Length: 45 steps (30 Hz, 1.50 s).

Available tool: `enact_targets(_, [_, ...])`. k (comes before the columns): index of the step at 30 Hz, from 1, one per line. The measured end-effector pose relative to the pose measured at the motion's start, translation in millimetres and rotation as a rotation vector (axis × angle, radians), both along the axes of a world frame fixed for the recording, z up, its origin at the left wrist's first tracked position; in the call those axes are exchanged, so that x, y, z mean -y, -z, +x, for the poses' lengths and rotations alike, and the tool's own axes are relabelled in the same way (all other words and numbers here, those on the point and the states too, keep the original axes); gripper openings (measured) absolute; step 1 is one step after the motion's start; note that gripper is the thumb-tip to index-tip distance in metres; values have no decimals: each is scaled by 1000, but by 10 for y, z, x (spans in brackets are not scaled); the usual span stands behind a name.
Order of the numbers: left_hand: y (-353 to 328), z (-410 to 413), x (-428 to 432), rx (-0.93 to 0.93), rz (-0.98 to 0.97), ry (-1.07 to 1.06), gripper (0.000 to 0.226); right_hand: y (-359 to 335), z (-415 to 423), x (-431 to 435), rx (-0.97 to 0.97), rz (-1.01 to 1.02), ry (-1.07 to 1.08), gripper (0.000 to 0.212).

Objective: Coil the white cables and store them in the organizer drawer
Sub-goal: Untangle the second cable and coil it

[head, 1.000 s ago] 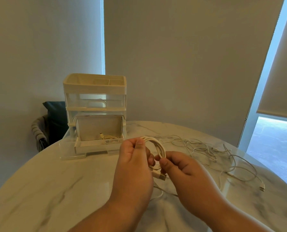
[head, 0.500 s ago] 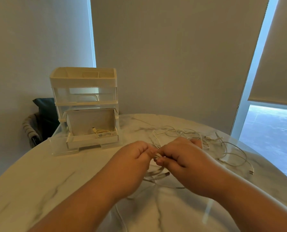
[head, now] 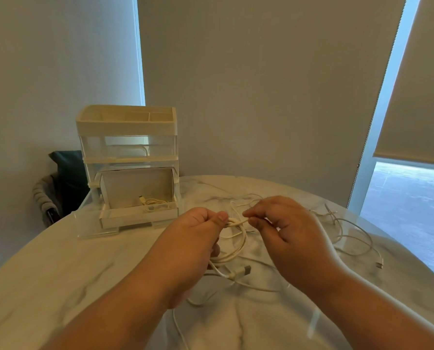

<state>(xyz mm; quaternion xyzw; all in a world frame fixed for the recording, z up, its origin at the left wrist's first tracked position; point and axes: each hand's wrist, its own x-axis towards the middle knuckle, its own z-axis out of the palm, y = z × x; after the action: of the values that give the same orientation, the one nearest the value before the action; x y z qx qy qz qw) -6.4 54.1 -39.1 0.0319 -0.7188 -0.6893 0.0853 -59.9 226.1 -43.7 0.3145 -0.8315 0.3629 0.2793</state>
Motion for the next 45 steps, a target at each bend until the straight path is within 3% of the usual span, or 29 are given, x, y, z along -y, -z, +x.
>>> enact_targets(3, [-8, -16, 8, 1, 73, -29, 26, 5, 97, 72, 128, -5, -41, 21])
enact_targets(8, [3, -26, 9, -23, 115, -42, 25, -41, 313, 170, 501, -338, -280, 24])
enact_targets(12, [56, -21, -21, -52, -81, -67, 24, 48, 242, 245, 824, -629, -351, 29])
enact_targets(15, [57, -8, -42, -117, -225, -133, 24, 62, 176, 232, 932, -675, -393, 31])
enact_targets(18, [70, -13, -54, -148, -227, -154, 24, 18, 181, 193, 1023, -716, -532, 41])
enact_targets(20, [70, -5, -79, -142, -187, -138, 24, 2, 230, 203, 989, -610, -567, 54])
enact_targets(22, [72, 6, -108, -131, -152, -129, 24, 30, 261, 214, 893, -483, -473, 53])
enact_targets(25, [76, -16, -84, -98, -115, -165, 25, 10, 262, 184, 586, -294, -217, 29])
enact_targets(28, [84, -68, -35, -53, 32, -171, 24, 8, 218, 124, 233, -193, -80, 23])
enact_targets(30, [91, -78, -51, -19, 125, -157, 26, 47, 180, 132, 66, -145, -88, 19])
enact_targets(35, [77, -71, -105, 31, 256, -137, 23, 95, 142, 164, -106, -67, -161, 13])
enact_targets(38, [-22, -23, -124, 42, 441, -134, 22, 111, 240, 219, 40, -316, -196, 12])
enact_targets(41, [-72, 5, -154, 4, 522, -172, 22, 81, 347, 348, 521, -768, -370, 22])
enact_targets(45, [-22, 7, -195, 22, 492, -149, 23, 17, 294, 334, 662, -868, -308, 34])
